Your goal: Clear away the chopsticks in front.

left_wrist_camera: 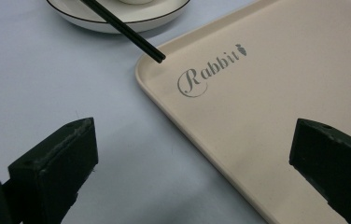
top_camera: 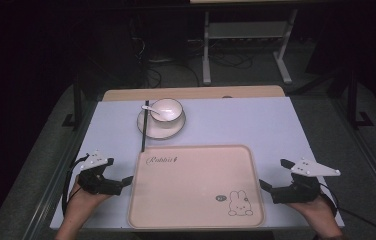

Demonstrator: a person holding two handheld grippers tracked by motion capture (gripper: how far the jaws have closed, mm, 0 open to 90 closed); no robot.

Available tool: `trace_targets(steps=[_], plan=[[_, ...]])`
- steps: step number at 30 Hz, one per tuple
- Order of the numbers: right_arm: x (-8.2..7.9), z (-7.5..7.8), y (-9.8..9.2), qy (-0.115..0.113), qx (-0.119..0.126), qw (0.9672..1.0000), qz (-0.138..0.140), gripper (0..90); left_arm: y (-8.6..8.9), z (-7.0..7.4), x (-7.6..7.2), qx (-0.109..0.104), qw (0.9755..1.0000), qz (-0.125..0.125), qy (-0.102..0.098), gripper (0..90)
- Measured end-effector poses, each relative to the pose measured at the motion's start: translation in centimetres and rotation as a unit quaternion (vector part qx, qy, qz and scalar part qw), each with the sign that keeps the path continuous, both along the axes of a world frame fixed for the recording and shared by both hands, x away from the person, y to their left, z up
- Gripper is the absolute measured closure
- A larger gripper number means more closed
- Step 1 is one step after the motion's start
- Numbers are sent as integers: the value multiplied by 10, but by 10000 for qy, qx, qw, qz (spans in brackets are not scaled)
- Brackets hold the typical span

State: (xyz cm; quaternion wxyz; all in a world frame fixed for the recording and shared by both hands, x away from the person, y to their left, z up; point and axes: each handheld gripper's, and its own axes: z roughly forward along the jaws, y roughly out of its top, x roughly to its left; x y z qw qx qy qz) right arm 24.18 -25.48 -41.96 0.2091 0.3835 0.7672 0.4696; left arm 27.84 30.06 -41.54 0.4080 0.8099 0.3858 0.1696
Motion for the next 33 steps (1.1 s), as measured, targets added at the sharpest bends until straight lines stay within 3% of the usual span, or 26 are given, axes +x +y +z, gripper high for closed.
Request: trace_targets(steps=[9, 16, 33], plan=[[1, 1, 2, -42, -44, 10000, 42, 0, -2, 4, 9, 33, 10000, 59, 34, 3], [0, 2, 1, -31, 15, 10000, -4, 0, -5, 13, 29, 35, 9999, 98, -35, 3], [-2, 1, 0, -36, 20, 10000, -7, 0, -26, 21, 73, -12, 10000, 6, 22, 3]])
